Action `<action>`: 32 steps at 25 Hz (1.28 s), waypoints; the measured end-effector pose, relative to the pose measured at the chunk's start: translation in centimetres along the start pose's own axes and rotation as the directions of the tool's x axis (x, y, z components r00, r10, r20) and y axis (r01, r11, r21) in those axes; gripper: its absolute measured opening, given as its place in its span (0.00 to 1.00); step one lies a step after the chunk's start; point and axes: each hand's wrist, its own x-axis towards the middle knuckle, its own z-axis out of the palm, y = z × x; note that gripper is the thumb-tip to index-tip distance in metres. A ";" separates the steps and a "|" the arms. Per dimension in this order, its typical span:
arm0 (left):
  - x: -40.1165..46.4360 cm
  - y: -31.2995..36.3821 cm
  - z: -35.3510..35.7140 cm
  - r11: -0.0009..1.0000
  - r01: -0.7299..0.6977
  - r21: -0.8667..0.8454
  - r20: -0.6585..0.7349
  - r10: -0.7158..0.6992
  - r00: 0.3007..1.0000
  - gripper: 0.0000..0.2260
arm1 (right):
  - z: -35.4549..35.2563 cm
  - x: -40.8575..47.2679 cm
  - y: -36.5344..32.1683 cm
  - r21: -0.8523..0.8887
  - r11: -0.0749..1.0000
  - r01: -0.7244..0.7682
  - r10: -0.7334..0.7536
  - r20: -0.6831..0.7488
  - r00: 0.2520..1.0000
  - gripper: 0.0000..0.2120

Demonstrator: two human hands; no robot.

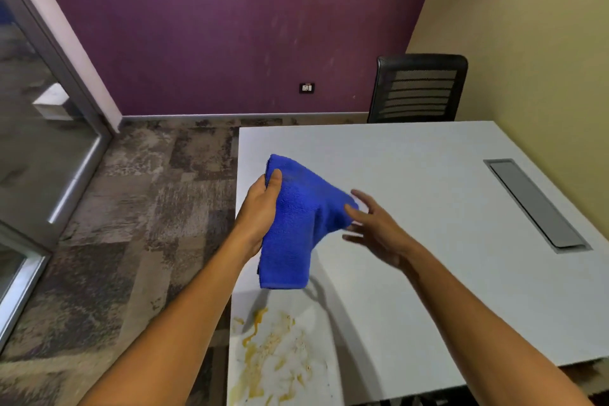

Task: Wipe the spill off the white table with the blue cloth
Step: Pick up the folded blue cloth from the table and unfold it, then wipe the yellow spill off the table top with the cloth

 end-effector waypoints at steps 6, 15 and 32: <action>-5.6 0.8 2.1 0.986 0.061 -0.153 0.013 -0.060 0.998 0.19 | 0.0 -6.1 4.7 0.193 0.981 0.036 -0.087 0.264 0.961 0.46; -14.1 -2.9 4.8 0.990 -0.079 0.114 -0.001 0.080 0.997 0.11 | -8.9 -14.2 5.1 0.061 0.953 0.298 -0.301 0.057 0.952 0.20; -28.4 -8.4 9.0 0.821 -0.057 0.568 -0.103 0.140 0.985 0.03 | -9.9 -21.4 6.3 -0.285 0.888 0.361 -0.359 0.062 0.931 0.21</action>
